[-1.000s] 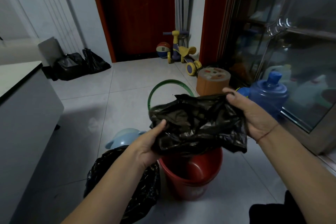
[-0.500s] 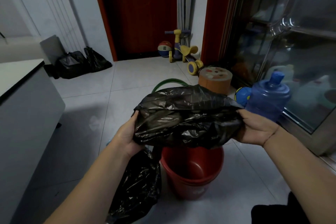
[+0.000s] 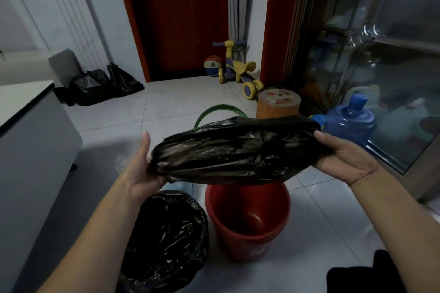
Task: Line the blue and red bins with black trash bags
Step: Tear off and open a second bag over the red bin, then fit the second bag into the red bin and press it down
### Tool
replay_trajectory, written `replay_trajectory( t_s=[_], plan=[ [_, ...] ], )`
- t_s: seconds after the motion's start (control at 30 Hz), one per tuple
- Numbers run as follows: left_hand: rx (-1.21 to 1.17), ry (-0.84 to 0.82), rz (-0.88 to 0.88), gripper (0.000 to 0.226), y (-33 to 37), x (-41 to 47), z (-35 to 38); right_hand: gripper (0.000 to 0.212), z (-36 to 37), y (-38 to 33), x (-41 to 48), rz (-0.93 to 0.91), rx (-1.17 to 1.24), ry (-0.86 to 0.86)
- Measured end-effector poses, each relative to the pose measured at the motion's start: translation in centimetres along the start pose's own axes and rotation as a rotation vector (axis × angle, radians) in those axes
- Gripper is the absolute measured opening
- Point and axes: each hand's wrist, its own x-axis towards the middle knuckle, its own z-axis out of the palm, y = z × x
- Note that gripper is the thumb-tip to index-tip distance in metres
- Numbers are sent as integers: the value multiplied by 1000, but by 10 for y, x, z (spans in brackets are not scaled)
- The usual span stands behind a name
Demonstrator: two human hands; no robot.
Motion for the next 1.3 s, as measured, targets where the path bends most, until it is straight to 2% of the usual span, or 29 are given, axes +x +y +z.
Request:
replay_trajectory(
  t_s=[0.07, 0.13, 0.17, 0.23, 0.33, 0.47, 0.57, 0.67, 0.7, 0.8, 0.87, 0.93, 1.03, 1.13, 1.23, 1.3],
  plan=[
    [148, -122, -34, 75, -12, -6, 8, 31, 3, 3, 3, -47, -33, 51],
    [354, -223, -104, 63, -27, -10, 19, 28, 8, 10, 7, -33, -103, 86],
    [444, -232, -149, 56, -35, -12, 26, 26, 12, 15, 9, -22, -160, 96],
    [576, -140, -163, 51, -49, -11, 35, 28, 17, 24, 11, -21, -316, 109],
    [541, 62, -92, 53, -66, -6, 43, 46, 20, 33, 11, 27, -519, 61],
    [420, 178, -66, 41, -79, -3, 54, 49, 21, 43, 6, 206, -705, -73],
    [378, 142, -71, 41, -82, -5, 65, 45, 24, 49, 9, 270, -777, 10],
    [472, 40, -153, 71, -82, -10, 73, 32, 28, 54, 13, 322, -718, 132],
    [502, 36, -161, 74, -82, -11, 74, 30, 29, 58, 15, 348, -690, 178],
    [494, 77, -172, 61, -87, -10, 74, 34, 33, 67, 16, 448, -538, 255],
    [446, 107, -171, 48, -88, -10, 73, 40, 35, 69, 14, 491, -438, 168],
    [417, 129, -158, 43, -89, -9, 71, 47, 38, 66, 11, 482, -411, 4],
    [445, 149, -71, 37, -92, -10, 73, 45, 46, 71, 5, 422, -604, -142],
    [474, 162, -36, 35, -96, -11, 77, 45, 55, 87, 5, 277, -762, -31],
    [506, 170, -10, 32, -93, -9, 70, 37, 48, 88, 13, 186, -708, 172],
    [524, 238, -4, 33, -84, -5, 59, 30, 35, 74, 18, 190, -664, 325]
  ],
)
